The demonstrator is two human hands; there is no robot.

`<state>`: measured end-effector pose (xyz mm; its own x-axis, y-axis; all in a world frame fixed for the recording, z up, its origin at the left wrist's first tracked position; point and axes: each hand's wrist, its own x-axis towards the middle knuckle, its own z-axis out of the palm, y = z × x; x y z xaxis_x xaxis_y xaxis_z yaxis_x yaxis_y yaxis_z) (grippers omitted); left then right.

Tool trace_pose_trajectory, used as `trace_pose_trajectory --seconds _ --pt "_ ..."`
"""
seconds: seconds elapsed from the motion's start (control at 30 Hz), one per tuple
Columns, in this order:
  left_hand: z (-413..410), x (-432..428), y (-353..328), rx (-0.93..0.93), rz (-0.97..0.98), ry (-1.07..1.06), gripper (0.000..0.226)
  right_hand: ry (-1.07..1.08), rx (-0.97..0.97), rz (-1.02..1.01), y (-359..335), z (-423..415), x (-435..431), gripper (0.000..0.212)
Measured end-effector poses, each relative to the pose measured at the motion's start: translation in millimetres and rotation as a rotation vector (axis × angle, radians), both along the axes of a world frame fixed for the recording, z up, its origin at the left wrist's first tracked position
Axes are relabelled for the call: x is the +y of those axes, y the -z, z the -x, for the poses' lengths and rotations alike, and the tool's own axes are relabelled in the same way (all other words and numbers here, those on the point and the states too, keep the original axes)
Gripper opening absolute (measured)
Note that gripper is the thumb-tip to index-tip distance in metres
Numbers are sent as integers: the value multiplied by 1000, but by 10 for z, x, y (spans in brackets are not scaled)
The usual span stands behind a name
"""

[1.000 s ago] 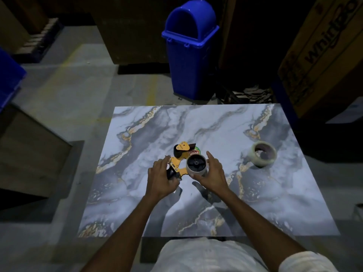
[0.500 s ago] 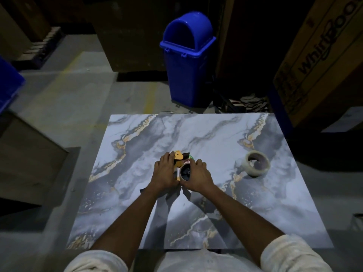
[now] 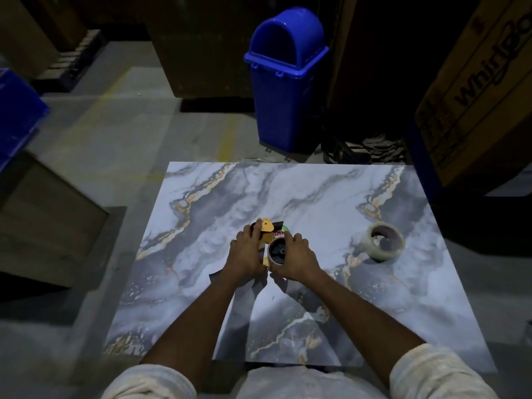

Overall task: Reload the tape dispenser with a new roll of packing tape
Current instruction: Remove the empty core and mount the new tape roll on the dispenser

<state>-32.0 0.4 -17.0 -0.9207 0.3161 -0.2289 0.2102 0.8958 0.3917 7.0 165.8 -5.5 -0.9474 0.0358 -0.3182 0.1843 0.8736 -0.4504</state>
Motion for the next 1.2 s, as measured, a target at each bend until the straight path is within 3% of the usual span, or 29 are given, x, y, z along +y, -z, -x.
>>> trace_pose_trajectory --seconds 0.47,0.83,1.1,1.2 --pt "29 111 37 -15 77 -75 121 -91 0 -12 -34 187 75 81" --pt "34 164 18 21 42 -144 123 -229 283 7 -672 447 395 64" --pt "55 167 -16 51 -16 -94 106 -92 241 53 -376 117 562 85" --pt "65 184 -21 79 44 -43 107 88 261 151 -335 -89 595 93"
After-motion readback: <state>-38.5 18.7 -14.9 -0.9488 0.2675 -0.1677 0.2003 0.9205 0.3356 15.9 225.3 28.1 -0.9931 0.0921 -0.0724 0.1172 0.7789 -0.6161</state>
